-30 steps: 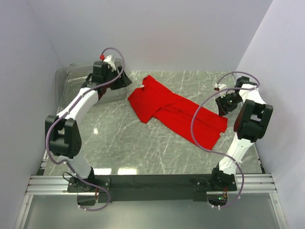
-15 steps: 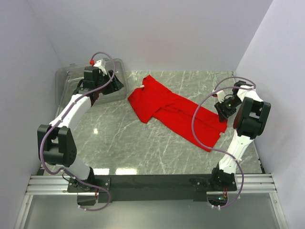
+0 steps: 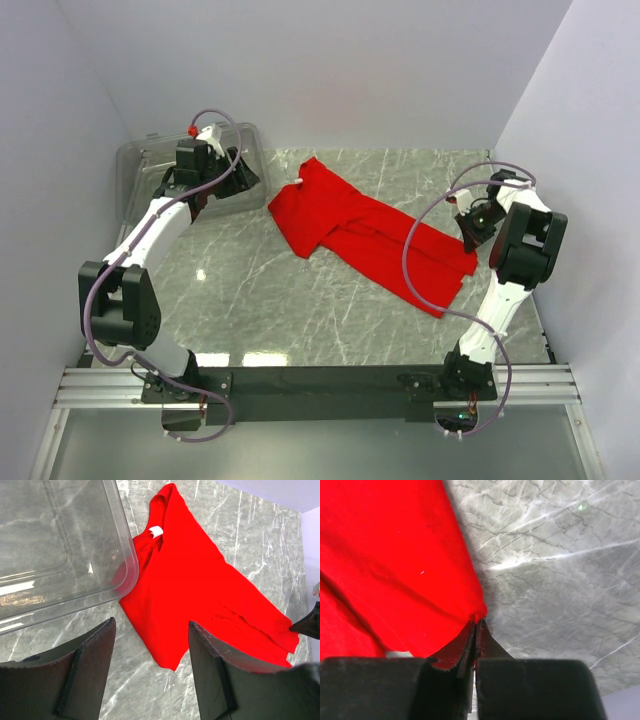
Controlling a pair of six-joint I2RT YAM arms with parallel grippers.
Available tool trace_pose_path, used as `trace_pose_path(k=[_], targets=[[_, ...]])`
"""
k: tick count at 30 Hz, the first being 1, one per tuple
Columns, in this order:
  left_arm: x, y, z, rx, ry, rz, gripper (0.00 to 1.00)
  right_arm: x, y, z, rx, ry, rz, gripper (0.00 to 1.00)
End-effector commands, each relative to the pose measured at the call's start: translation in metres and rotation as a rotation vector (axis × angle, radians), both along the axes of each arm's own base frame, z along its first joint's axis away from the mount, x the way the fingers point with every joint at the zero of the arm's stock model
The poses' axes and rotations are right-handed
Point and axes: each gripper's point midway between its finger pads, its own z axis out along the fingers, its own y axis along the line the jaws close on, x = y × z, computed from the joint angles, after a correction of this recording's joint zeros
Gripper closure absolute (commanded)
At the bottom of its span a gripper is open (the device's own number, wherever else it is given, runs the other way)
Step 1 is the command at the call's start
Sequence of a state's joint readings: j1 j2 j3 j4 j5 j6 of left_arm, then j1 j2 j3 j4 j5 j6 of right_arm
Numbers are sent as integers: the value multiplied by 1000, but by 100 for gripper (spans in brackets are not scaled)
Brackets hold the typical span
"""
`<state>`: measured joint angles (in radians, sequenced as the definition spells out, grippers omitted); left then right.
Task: Fold and stack the t-shirts
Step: Fold the tshirt
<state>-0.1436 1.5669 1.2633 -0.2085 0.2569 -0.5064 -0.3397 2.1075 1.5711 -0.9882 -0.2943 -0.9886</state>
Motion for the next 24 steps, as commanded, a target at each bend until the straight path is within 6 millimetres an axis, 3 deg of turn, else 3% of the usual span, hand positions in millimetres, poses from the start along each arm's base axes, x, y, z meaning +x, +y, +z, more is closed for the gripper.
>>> trace_pose_path(k=[1,8,18,23,24], targets=[[-6,-1,18,-25,-34,-5,35,4,-2,1,-4,-36,-20,100],[-6,-1,17,-31,-27,-3,35,16,-2,23,16,-113,-43,100],[-3,-10,11,-63,-9,-38,36,68,-64,43,-128,-218,-192,100],[-3,-30,2,-94,40,-118,36,89,-84,43,-189,-243,-238,100],[-8,-41,-7,-96,72,-152,36,91,-83,45,-182,-247,-237,96]])
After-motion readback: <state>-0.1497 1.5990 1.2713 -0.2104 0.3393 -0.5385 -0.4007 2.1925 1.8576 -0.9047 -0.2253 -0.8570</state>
